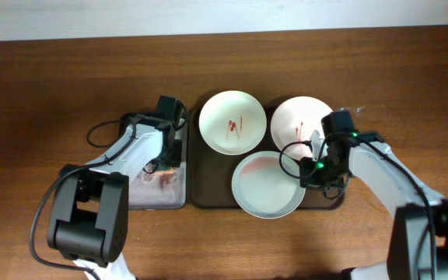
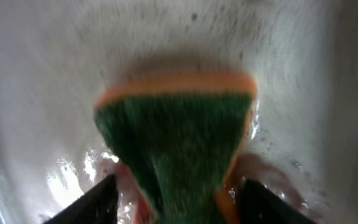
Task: Clean dirty plates on tray and stack at the side
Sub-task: 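Lift the cleaned front plate with the right gripper and move right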
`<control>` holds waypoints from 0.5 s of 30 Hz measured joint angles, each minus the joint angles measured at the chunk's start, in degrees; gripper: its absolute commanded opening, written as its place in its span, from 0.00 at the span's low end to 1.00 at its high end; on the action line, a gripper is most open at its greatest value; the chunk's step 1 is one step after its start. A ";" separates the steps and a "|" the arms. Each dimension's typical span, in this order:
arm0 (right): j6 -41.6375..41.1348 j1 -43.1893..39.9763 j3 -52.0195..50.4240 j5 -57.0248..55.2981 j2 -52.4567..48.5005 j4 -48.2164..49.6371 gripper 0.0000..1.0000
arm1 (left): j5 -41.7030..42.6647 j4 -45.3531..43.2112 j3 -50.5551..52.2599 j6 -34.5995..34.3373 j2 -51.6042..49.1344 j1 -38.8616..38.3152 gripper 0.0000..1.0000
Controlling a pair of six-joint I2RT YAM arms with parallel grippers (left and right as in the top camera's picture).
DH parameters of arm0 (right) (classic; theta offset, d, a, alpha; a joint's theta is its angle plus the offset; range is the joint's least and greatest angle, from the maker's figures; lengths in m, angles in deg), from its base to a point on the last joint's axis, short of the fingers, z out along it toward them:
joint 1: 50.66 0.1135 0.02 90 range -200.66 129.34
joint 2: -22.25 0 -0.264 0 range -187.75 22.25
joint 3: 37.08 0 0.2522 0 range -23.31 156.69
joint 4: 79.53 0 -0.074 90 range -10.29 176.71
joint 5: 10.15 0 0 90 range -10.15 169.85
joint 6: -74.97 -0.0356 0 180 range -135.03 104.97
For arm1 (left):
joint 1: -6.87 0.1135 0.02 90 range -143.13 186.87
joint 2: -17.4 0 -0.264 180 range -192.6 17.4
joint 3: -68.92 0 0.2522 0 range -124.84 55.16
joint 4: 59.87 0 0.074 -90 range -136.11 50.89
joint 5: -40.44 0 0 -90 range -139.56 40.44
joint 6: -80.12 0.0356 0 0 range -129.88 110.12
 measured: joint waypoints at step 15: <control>-1.64 7.65 0.15 -19.63 12.74 -1.22 0.04 | 4.81 7.10 -0.20 0.81 0.00 0.00 0.39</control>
